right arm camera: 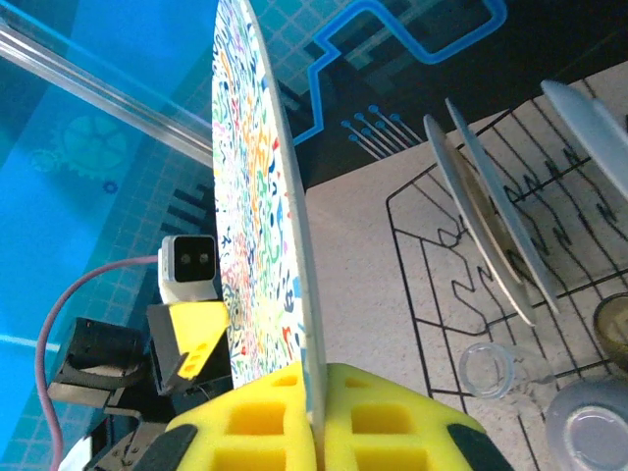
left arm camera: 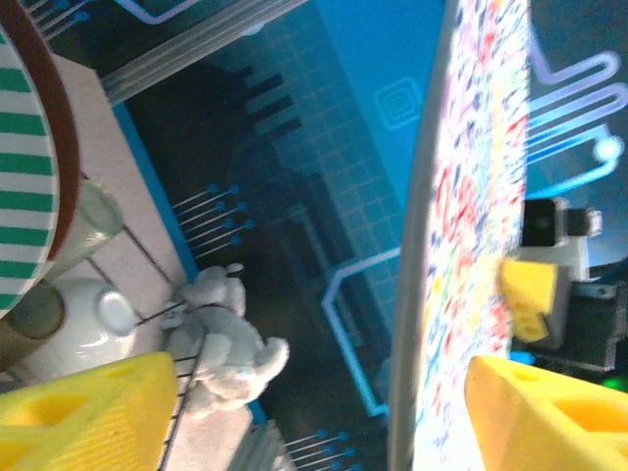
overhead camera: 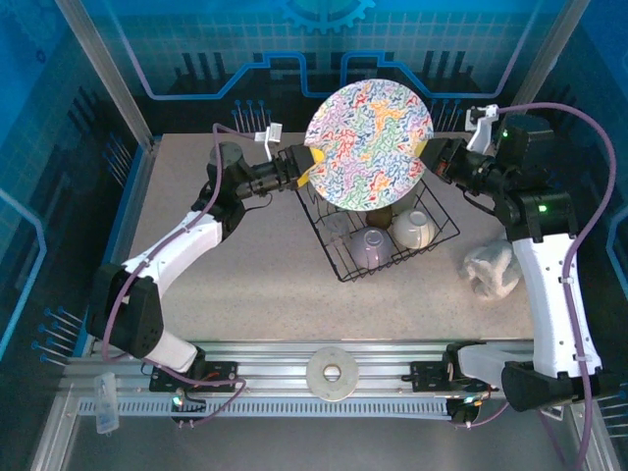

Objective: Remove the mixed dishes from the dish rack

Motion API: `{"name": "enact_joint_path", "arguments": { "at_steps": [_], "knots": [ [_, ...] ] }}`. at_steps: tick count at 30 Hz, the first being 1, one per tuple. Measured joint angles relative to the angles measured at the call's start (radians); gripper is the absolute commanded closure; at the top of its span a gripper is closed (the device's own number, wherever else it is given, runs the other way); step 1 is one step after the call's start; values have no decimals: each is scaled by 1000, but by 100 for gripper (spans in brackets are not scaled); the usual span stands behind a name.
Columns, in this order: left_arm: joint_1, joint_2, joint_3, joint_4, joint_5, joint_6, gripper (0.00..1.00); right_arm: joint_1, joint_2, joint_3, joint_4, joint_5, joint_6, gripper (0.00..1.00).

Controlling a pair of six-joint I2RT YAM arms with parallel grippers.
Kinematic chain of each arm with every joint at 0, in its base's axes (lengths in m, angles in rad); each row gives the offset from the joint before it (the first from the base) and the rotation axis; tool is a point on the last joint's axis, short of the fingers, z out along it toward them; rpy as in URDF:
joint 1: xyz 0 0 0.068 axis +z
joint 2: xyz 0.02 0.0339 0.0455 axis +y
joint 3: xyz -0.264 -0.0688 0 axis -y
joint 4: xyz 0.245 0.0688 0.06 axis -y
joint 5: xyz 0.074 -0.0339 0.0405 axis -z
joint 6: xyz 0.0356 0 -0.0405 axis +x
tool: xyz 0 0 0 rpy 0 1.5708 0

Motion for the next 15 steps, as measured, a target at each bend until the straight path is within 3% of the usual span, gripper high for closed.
{"name": "enact_joint_path", "arguments": {
  "at_steps": [3,6,9,15],
  "knots": [
    [7,13,4,34,13,-36,63,2,4,-17,21,-19,18,100],
    [15,27,16,52,26,-67,75,2,15,-17,30,-18,18,100],
    [19,29,25,51,33,-87,99,2,27,-17,37,-12,17,100],
    [35,28,42,43,36,-142,100,3,47,-24,65,-10,29,100]
  ]
}}
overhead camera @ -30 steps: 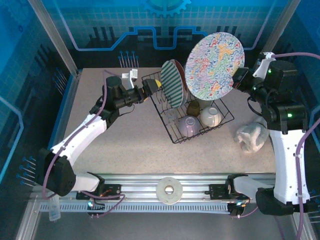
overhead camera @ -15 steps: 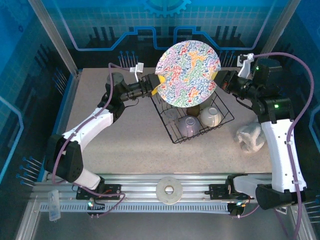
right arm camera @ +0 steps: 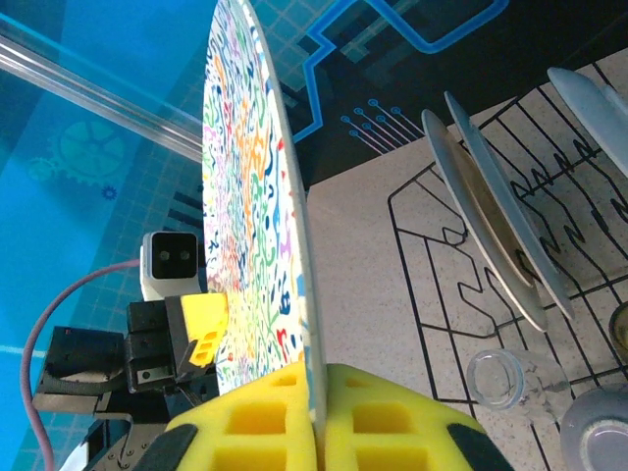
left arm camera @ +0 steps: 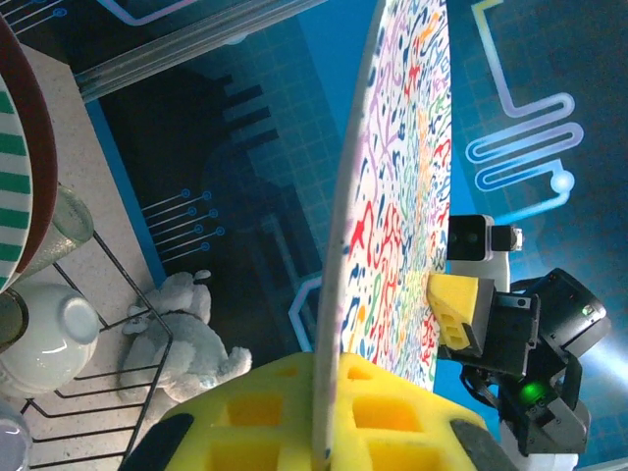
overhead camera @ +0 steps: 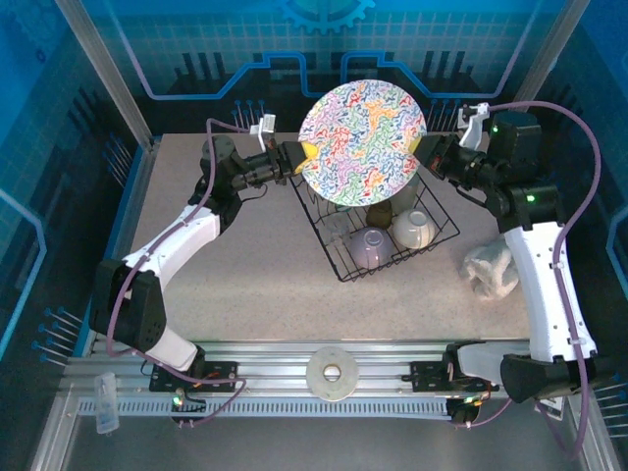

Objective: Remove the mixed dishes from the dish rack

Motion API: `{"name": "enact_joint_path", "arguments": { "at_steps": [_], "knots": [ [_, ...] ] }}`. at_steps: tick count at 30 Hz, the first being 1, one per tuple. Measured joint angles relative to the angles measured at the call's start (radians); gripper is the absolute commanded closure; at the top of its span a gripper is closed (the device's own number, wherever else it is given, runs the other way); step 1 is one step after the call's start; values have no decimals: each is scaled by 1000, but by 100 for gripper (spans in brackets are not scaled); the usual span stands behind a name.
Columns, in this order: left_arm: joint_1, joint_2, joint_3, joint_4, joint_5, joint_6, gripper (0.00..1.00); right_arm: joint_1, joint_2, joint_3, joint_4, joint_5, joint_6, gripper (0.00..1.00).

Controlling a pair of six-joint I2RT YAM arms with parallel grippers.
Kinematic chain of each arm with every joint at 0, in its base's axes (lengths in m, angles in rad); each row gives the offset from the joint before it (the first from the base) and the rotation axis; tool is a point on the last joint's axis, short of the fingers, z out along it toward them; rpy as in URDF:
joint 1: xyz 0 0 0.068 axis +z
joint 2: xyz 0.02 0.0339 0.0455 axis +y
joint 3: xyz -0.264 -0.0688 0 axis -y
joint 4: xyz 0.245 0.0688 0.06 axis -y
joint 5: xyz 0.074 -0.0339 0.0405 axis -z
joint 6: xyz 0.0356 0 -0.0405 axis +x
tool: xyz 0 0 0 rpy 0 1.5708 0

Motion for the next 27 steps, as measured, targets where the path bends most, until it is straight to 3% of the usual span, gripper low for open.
{"name": "enact_joint_path", "arguments": {
  "at_steps": [2,3,4,8,9,13,19,27],
  "knots": [
    [-1,2,-1,24,-18,-34,100,0,5,0,12,2,0,99],
    [-2,5,-2,39,-28,-48,100,0,6,0,22,3,0,92],
    [-6,8,-2,58,-45,-58,100,0,7,0,34,5,0,80],
    [-42,12,-35,120,-184,-111,100,18,15,0,96,-8,-5,8],
    [-47,11,-47,127,-212,-117,100,25,17,0,107,-11,-6,0],
    [-27,11,-101,145,-336,-136,100,48,19,0,149,-16,-30,0],
    [74,-31,-206,150,-518,-104,100,95,21,0,153,-6,-78,0],
    [311,-100,-358,192,-569,-60,100,125,16,-27,123,19,-142,0]
  ]
}}
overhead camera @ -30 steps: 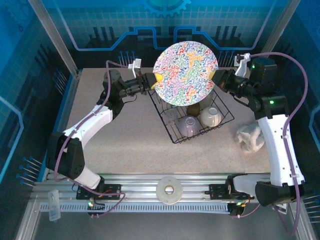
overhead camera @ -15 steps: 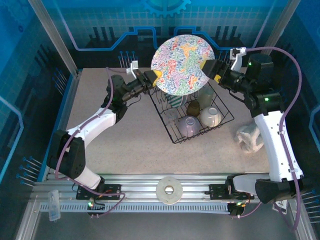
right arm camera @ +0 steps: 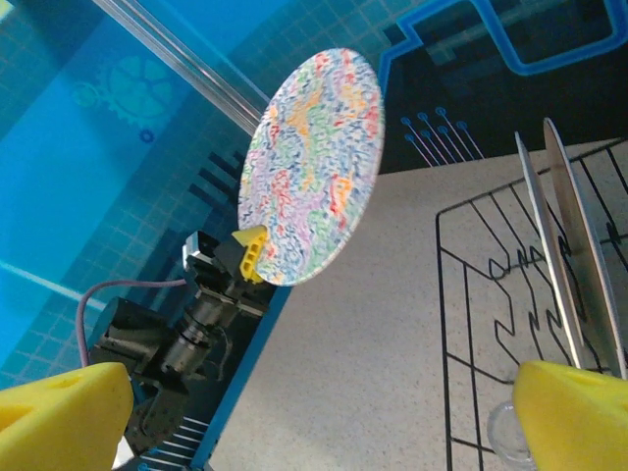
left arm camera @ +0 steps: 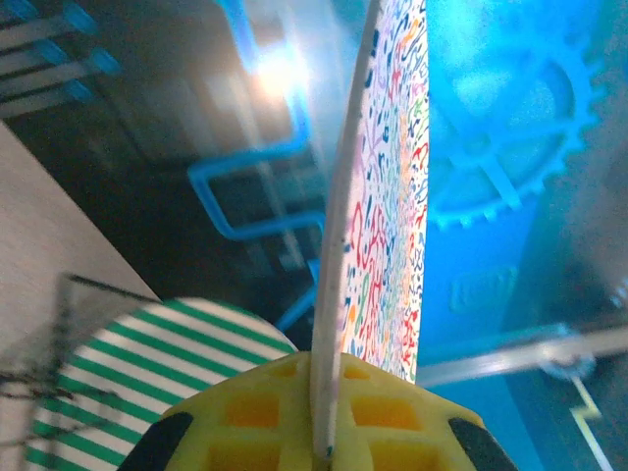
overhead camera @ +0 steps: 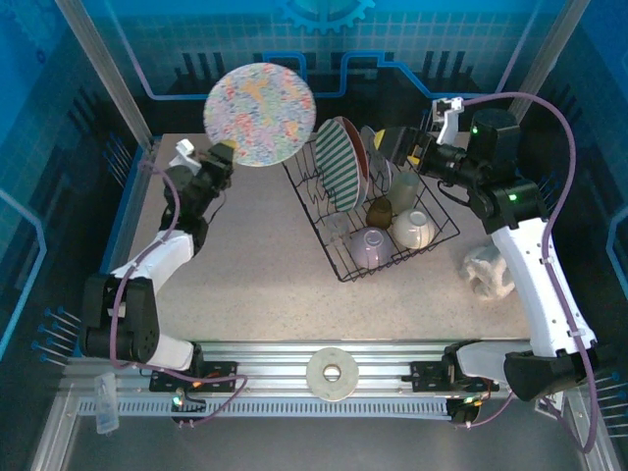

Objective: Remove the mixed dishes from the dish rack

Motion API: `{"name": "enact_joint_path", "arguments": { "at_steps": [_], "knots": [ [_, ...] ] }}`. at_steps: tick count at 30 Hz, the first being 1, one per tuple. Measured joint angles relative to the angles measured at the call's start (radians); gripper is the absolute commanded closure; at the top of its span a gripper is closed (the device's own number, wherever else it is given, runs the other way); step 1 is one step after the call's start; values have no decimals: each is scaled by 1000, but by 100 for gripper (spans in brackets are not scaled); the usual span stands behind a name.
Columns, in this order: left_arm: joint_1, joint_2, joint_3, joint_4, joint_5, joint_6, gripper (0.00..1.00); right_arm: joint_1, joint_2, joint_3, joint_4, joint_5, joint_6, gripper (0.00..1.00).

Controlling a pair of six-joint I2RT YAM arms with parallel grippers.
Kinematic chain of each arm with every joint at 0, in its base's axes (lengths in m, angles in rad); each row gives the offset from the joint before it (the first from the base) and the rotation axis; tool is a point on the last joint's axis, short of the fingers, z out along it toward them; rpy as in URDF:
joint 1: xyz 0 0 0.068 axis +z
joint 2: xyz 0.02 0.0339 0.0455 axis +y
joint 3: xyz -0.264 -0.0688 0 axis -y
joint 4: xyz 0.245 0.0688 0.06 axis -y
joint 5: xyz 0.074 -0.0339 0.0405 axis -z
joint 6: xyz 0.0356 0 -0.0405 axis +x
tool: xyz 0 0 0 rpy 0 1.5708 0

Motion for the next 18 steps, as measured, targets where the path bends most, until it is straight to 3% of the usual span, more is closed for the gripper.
{"name": "enact_joint_path", "arguments": {
  "at_steps": [9,18],
  "knots": [
    [227,27,-153,17,32,5,100,26,-33,-46,-29,26,-48,0],
    [267,182,-165,47,101,14,100,51,-47,-52,-52,64,-77,0]
  ]
}}
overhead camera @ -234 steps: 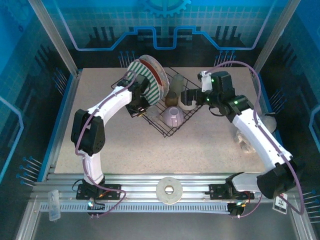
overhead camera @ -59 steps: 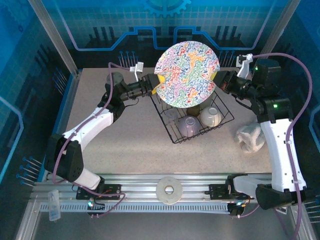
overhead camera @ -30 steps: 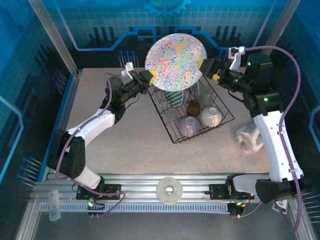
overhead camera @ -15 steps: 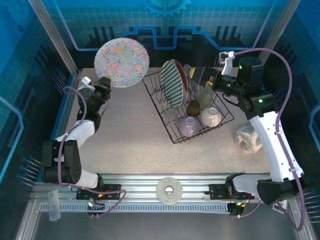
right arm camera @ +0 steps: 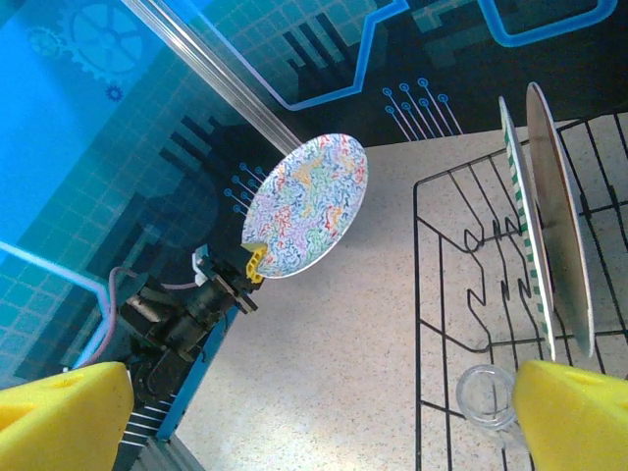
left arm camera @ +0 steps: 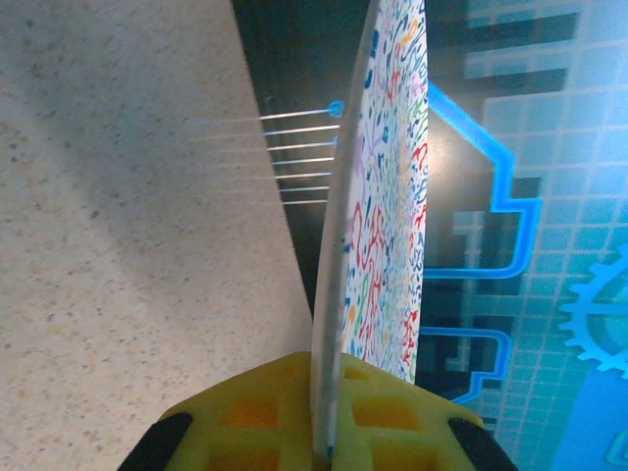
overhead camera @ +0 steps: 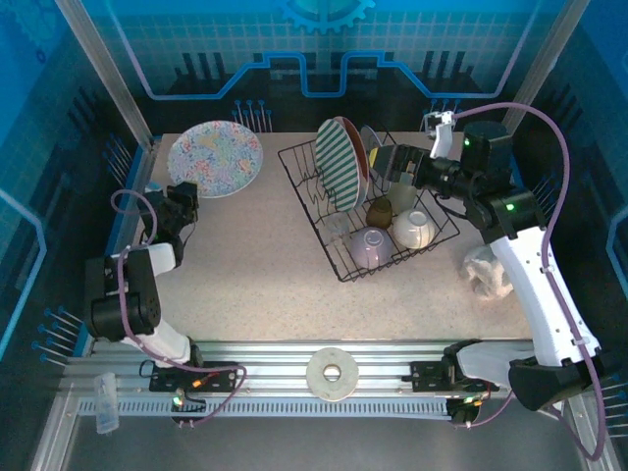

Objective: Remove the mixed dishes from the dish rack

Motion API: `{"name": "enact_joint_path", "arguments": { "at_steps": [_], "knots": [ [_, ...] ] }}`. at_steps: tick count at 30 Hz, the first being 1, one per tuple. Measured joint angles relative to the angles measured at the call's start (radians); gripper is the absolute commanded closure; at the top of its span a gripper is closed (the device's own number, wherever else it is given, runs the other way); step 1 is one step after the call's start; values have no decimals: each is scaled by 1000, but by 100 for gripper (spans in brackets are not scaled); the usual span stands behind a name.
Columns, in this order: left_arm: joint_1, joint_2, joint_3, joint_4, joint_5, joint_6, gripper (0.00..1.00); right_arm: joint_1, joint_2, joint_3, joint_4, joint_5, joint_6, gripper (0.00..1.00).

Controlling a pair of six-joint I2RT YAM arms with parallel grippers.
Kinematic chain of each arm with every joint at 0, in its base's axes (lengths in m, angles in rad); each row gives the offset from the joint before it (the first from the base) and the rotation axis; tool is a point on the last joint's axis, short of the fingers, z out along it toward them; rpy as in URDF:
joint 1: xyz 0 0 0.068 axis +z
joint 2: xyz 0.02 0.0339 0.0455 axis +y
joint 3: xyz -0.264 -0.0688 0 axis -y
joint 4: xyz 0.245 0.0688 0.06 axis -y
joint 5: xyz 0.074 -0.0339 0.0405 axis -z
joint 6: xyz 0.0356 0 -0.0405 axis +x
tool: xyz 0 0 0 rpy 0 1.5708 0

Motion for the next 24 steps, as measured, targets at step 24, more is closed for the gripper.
{"name": "enact_joint_path", "arguments": {
  "at_steps": [24],
  "knots": [
    [5,338,153,32,76,-1,99,54,-80,-45,-84,121,-27,0]
  ]
}}
